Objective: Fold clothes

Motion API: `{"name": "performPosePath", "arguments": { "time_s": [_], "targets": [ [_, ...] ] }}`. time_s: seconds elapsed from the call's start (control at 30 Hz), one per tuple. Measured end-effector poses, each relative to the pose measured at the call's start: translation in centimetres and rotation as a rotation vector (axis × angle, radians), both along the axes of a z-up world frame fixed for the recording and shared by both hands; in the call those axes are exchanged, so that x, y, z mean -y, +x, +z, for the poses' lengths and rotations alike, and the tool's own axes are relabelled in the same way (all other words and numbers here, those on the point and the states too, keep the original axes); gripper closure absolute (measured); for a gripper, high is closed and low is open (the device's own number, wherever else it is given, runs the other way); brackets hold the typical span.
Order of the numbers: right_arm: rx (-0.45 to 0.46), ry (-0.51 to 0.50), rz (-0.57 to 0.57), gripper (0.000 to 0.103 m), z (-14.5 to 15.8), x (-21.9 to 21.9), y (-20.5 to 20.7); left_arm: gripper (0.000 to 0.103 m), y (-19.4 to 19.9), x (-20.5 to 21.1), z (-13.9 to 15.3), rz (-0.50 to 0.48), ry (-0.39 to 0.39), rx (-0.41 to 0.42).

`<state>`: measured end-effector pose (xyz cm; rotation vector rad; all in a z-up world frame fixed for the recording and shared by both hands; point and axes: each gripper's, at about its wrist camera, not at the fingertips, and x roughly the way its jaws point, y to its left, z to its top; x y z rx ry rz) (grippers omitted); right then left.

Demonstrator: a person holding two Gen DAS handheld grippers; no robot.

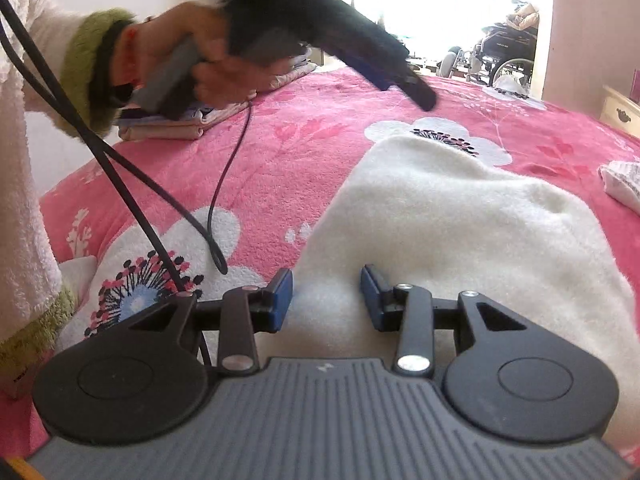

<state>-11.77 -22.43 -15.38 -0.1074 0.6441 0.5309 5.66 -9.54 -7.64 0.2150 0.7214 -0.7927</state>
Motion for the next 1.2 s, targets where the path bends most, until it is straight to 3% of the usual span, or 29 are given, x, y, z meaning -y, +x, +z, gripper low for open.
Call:
{"name": "performPosePath", "arguments": {
  "time_s": [0.1, 0.17, 0.27, 0.43, 0.63, 0.77, 0.9, 1.0, 1.07, 1.13, 1.2],
  "targets": [
    [-0.006, 0.017, -0.009, 0.065, 0.3, 0.4, -0.2, 0.055, -1.2, 1.2, -2.6, -0.094, 0.086, -0.014],
    [-0.01, 0.021, -0.013, 0.065, 0.2, 0.3, -0.1, 0.054, -1.7, 2.1, -5.3, -0.11, 0.168, 0.031],
    [-0.011, 0.011, -0.018, 0.064, 0.1, 0.0, -0.1, 0.049, -1.1, 1.7, -6.1, -0.075, 0.125, 0.003],
    [-0.003, -0.001, -0.021, 0.062, 0.1, -0.5, -0.4, 0.044, -0.8, 1.4, -5.7, -0.063, 0.125, -0.003],
    [0.01, -0.018, -0.004, 0.052, 0.2, -0.9, -0.6, 0.038, -0.7, 1.2, -6.0, -0.024, 0.123, -0.024],
    [-0.032, 0.043, -0.031, 0.052, 1.6, -0.3, 0.2, 0.037, -0.4, 1.2, -6.0, -0.003, 0.119, -0.046],
    [0.031, 0.185, -0.123, 0.048, 4.7, 2.4, 0.2, 0.037, -0.5, 1.1, -5.9, 0.005, 0.121, -0.041],
    [0.111, 0.174, -0.258, 0.022, 5.5, 3.9, 0.1, 0.036, -0.6, 1.3, -5.9, 0.007, 0.122, -0.04],
    [0.079, 0.103, -0.364, 0.017, 4.4, 4.4, 0.9, 0.036, -0.7, 1.4, -5.9, 0.01, 0.121, -0.042],
    [-0.025, 0.027, -0.447, 0.017, 2.5, 4.6, 2.0, 0.035, -0.6, 1.4, -5.9, 0.012, 0.12, -0.043],
    [-0.077, 0.018, -0.482, 0.015, 1.3, 4.7, 2.5, 0.034, -0.6, 1.4, -5.9, 0.013, 0.12, -0.044]
  ]
}}
